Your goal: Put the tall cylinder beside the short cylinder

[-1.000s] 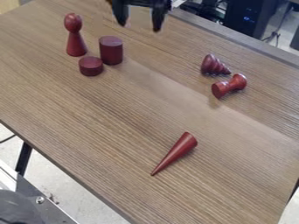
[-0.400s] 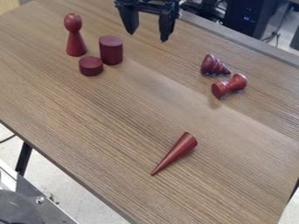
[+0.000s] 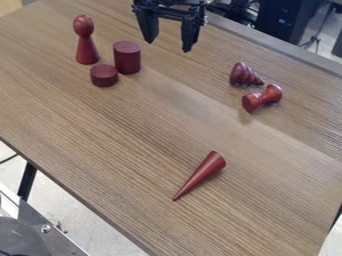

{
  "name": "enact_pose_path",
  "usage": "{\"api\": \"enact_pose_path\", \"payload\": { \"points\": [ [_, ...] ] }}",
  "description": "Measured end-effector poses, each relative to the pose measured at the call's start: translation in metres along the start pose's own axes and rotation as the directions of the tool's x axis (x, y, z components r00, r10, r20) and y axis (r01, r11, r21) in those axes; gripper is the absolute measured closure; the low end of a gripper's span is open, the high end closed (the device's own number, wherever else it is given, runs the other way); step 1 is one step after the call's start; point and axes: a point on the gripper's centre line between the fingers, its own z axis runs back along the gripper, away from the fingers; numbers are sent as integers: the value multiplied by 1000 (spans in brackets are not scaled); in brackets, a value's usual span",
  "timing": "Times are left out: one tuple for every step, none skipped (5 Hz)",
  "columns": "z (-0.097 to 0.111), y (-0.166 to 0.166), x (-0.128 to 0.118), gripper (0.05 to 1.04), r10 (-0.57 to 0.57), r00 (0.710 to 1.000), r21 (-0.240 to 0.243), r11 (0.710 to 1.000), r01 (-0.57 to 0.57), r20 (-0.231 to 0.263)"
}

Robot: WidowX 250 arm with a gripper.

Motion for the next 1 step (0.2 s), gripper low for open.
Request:
{"api": "enact_pose_path", "payload": {
  "points": [
    [-1,0,0,83,0,1000,0,1000,0,-2]
  ]
}}
